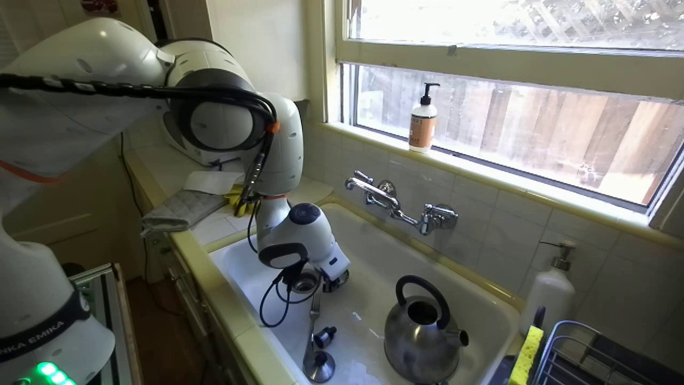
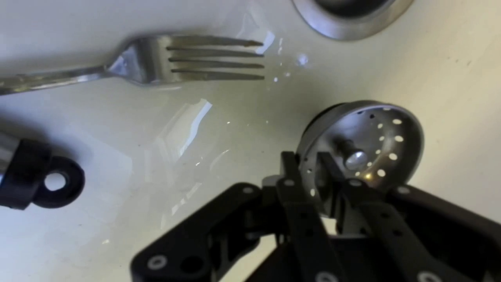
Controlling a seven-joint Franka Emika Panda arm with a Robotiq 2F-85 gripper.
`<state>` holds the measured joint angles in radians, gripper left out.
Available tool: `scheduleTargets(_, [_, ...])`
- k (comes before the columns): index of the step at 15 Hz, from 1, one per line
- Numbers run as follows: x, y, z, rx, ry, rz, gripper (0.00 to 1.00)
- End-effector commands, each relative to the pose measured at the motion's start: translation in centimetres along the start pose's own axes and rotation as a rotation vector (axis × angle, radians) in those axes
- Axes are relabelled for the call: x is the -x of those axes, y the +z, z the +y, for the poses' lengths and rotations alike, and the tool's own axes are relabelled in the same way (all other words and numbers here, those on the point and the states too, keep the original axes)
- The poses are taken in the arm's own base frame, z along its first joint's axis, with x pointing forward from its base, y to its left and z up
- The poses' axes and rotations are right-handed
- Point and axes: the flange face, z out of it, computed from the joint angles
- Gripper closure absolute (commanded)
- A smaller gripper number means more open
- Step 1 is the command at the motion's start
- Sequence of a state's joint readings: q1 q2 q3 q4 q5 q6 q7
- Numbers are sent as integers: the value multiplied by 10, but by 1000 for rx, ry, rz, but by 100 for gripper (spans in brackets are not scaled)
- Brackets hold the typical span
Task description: Remove the plug from the drain.
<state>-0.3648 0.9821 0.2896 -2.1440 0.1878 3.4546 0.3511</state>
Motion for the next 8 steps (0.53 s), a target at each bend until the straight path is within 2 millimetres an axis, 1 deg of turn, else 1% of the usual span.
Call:
scheduleTargets(1, [-1, 0, 5, 31, 24, -22, 49])
scheduleTargets(2, [-2, -1, 6, 32, 23, -21, 41])
scheduleTargets(4, [-1, -2, 7, 33, 21, -20, 27])
scheduleTargets(7, [1, -4, 7, 38, 15, -23, 3])
scheduleTargets(8, [1, -6, 7, 38, 12, -24, 0])
